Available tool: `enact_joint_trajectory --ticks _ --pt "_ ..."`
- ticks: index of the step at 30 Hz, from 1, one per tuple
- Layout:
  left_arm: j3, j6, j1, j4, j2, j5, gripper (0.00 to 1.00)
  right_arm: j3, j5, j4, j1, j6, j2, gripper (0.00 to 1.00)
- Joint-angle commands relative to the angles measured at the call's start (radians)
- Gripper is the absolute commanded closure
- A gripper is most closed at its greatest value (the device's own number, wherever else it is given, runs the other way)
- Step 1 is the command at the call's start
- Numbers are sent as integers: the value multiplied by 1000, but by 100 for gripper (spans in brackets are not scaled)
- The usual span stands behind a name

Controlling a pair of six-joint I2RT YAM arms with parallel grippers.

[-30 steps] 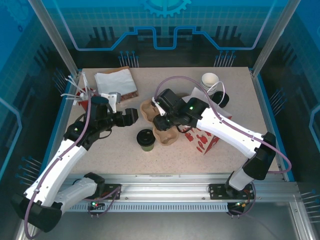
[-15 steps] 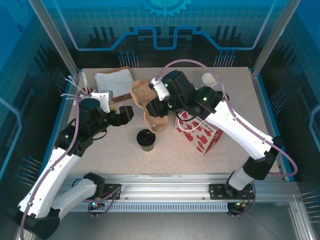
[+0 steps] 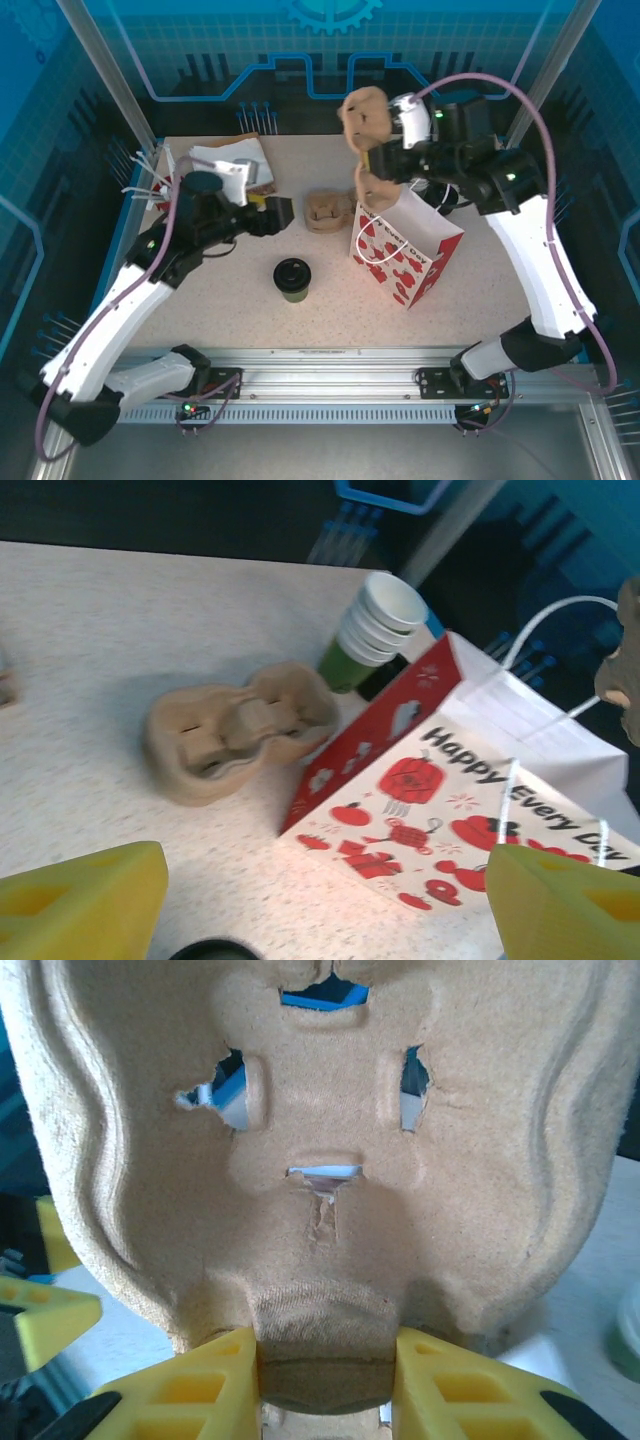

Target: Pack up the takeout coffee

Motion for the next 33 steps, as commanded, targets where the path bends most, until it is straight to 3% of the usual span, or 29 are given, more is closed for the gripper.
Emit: enact_joint_trajectory --ticks 1,5,17,23,33 --pt "124 82 -64 13 146 88 17 9 -9 -105 -94 -74 -46 67" --pt "264 174 -118 -12 306 127 18 -12 53 -148 -129 -91 -77 67" --pt "685 331 -166 -189 727 181 19 -117 136 -179 -163 -97 -160 67" --pt "839 346 -172 -275 865 199 30 -154 123 -162 -195 -97 -187 67" --pt "897 354 -172 -316 917 192 51 -175 69 -132 -197 -87 -175 67"
